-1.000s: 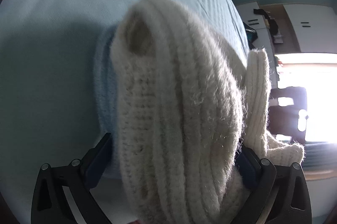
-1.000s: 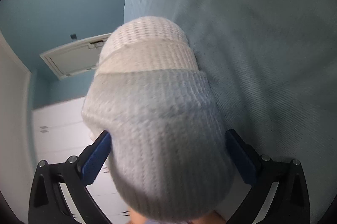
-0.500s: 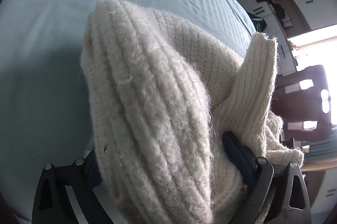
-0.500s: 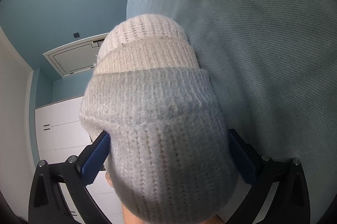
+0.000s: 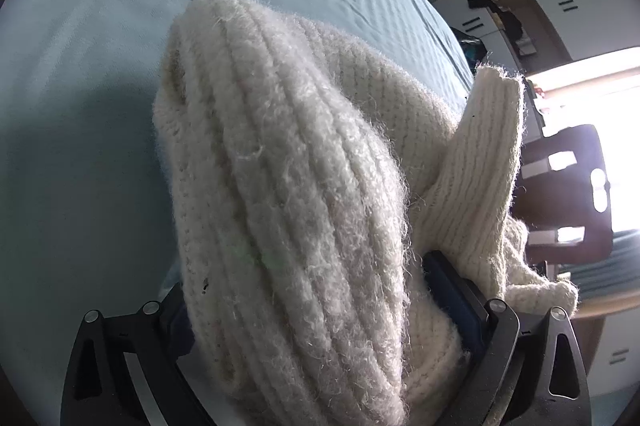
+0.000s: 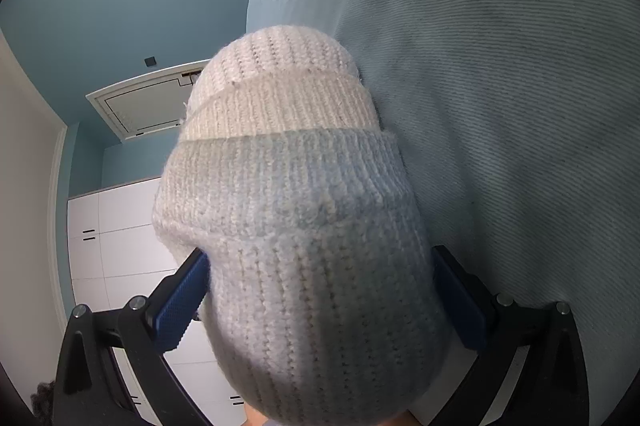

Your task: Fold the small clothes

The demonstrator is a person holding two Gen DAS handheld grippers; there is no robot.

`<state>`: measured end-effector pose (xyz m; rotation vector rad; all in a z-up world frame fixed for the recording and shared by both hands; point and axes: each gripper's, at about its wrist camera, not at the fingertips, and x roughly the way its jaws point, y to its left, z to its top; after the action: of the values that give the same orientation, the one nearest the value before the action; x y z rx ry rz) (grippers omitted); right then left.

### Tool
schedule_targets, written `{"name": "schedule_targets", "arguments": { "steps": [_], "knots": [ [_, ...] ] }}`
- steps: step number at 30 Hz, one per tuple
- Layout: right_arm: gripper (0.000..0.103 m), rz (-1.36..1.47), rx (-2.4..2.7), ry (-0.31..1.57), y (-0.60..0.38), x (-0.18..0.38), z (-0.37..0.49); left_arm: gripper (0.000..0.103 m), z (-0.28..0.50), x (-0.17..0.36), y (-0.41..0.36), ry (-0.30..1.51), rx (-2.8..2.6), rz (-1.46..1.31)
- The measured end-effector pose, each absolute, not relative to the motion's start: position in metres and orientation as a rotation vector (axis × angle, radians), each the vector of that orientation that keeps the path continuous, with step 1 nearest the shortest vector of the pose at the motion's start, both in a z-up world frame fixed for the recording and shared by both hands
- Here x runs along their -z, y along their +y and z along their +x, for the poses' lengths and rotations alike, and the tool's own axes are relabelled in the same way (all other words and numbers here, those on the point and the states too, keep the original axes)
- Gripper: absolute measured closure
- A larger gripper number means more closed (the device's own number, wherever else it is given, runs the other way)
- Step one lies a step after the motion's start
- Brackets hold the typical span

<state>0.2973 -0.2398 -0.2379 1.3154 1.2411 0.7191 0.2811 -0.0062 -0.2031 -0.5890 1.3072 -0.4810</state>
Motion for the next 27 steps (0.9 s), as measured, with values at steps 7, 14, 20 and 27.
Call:
{"name": "schedule_targets", "arguments": {
  "steps": [7,14,20,27],
  "knots": [
    [0.000,1.324,-0.710,1.204,-0.237,0.238,0.297,0.005,0.286,0.207,-0.003,1.311,0.508,-0.599],
    [0.001,1.193,-0.754,1.191,-0.230,0.222,0.299,0.025,0.283,0.188,-0.008,1.276,0.506,-0.529],
    [0.001,1.029,-0.801,1.148,-0.217,0.187,0.301,0.034,0.275,0.164,-0.010,1.167,0.460,-0.474],
    [0.001,0.882,-0.820,1.064,-0.219,0.153,0.307,0.042,0.282,0.148,-0.025,1.076,0.434,-0.414]
  ]
}}
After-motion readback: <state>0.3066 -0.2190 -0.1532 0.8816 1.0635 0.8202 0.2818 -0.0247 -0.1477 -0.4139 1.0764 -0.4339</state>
